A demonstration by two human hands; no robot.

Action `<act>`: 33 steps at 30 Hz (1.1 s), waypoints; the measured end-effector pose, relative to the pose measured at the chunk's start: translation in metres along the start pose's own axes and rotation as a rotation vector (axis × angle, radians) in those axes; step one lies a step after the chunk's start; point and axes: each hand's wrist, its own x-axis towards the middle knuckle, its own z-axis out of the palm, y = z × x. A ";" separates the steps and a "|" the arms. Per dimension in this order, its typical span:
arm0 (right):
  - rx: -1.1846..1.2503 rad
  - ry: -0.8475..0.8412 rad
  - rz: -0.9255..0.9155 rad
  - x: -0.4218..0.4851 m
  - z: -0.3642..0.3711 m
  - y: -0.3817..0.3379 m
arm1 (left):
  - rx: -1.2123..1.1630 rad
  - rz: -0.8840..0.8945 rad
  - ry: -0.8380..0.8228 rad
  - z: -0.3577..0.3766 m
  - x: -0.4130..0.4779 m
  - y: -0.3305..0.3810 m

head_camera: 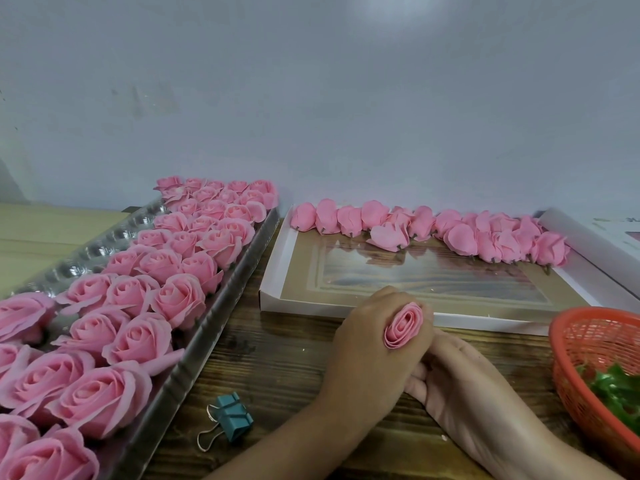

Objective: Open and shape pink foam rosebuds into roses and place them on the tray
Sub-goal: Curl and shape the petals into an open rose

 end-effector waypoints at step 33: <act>-0.029 -0.083 -0.031 -0.003 -0.001 0.000 | 0.011 0.087 0.012 -0.007 -0.001 0.005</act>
